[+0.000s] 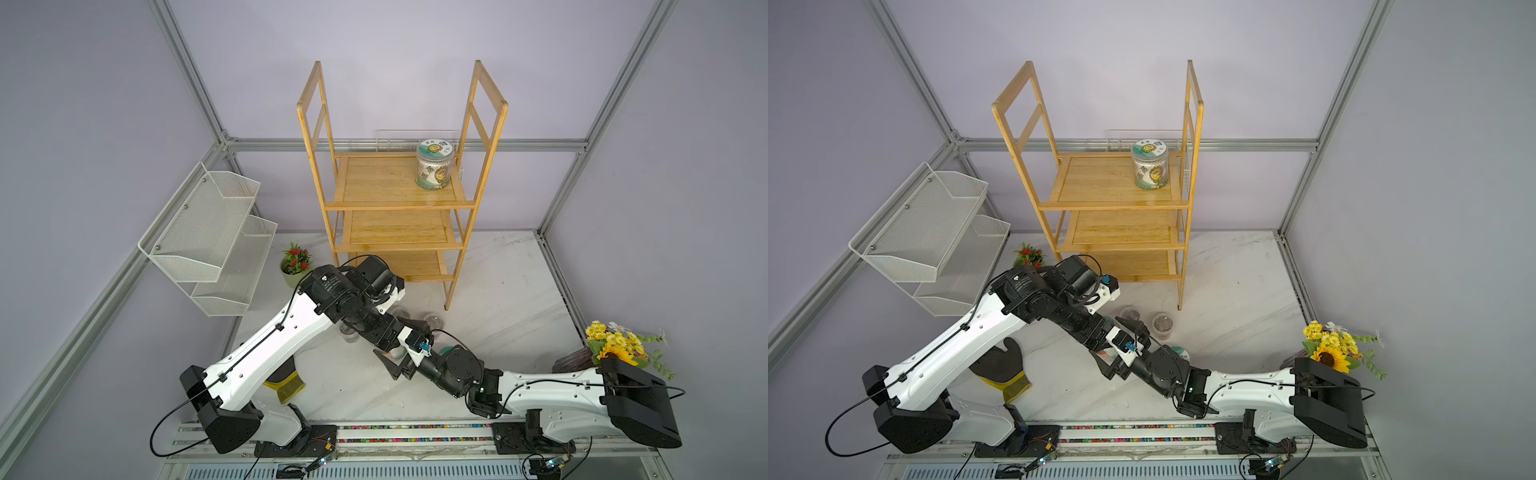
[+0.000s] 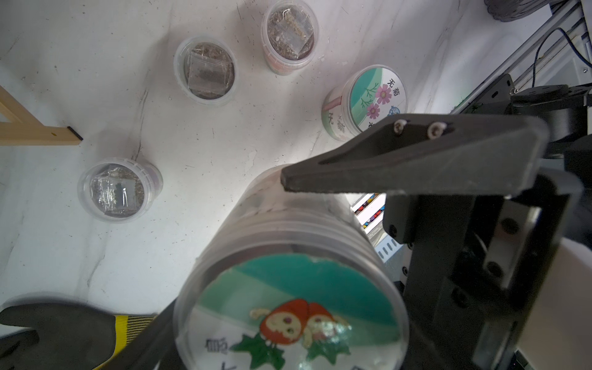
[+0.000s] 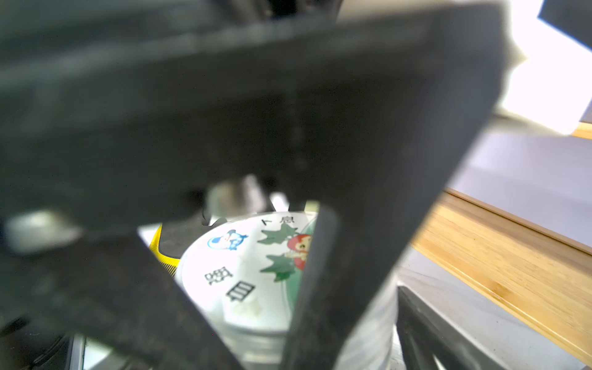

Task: Place the seed container on the shelf
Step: Pick up the seed jar at the center of the board.

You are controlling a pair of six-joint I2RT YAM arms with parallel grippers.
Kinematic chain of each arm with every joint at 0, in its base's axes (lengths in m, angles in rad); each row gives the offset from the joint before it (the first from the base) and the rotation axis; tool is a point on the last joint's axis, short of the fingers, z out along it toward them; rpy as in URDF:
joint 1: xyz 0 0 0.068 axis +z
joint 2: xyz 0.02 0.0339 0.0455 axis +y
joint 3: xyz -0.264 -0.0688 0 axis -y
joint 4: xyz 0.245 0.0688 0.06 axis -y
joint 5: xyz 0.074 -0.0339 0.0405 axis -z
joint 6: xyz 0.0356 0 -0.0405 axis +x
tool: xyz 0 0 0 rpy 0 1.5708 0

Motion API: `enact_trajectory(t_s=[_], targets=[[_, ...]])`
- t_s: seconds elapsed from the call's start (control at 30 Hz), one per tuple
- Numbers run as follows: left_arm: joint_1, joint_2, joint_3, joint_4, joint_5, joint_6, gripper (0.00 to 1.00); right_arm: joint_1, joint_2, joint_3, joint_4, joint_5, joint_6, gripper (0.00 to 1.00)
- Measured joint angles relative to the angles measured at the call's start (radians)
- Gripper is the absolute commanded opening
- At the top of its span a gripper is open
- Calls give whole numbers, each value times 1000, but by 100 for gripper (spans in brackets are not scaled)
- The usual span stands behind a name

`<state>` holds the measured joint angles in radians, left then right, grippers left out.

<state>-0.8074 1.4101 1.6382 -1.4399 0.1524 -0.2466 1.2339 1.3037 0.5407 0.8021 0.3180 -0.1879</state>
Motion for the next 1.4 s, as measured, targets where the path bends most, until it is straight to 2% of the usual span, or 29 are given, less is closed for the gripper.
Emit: enact_trajectory(t_s=[1.1, 1.3, 1.4], targets=[[-13, 0, 0, 42, -15, -3, 69, -47, 19, 0, 57, -49, 34, 97], [-13, 3, 0, 49, -17, -3, 69, -55, 19, 0, 58, -66, 35, 92], [-13, 18, 0, 48, -19, -3, 69, -59, 24, 0, 55, -66, 36, 97]])
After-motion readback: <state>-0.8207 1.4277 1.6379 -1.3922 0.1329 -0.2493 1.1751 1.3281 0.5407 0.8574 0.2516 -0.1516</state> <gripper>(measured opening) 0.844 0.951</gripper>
